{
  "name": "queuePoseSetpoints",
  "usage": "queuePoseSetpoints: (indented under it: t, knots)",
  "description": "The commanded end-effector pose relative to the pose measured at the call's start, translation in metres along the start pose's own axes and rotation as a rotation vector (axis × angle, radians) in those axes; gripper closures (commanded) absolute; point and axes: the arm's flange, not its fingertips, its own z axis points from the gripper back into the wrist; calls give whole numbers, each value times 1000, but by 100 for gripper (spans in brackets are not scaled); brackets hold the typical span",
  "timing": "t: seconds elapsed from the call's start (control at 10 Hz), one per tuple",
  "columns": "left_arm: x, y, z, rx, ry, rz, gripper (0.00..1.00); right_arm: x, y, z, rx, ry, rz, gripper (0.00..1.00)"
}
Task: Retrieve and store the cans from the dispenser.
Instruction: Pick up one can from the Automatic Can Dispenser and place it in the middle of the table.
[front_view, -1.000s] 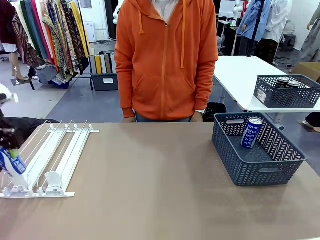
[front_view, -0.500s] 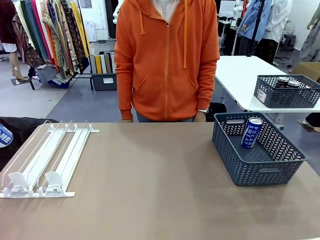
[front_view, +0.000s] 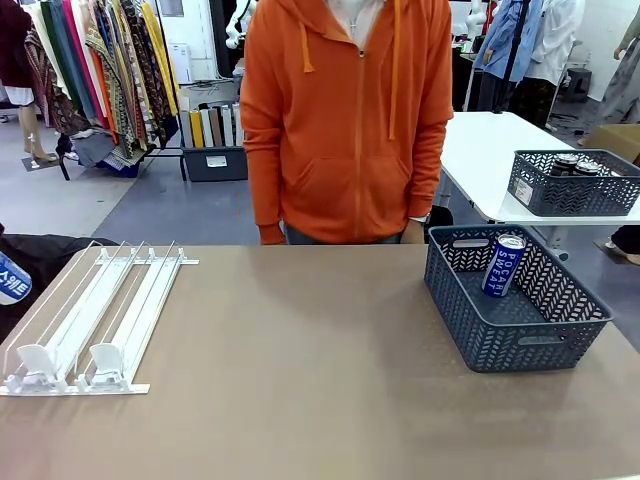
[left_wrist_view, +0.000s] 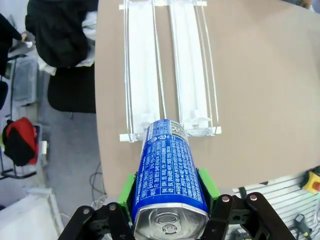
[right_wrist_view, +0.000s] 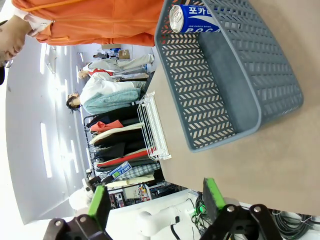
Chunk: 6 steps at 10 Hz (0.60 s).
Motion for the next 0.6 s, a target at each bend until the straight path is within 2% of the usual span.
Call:
queuePoseSetpoints:
  t: [0.0, 0.1, 0.2, 0.3, 0.5]
  knots:
    - [0, -10, -8, -71, 4, -43, 100, -1, 3, 3, 0, 7, -5, 0]
    - [19, -47, -24, -74, 25, -97, 100, -1, 3, 3, 0, 7, -5, 0]
    - [48, -114, -46, -85, 44, -246, 100, -1, 3, 3, 0, 7, -5, 0]
    - [64, -164, -62, -145, 79, -378, 100, -1, 3, 3, 0, 7, -5, 0]
    - [82, -279, -109, -123, 199, -521, 100, -1, 3, 3, 0, 7, -5, 0]
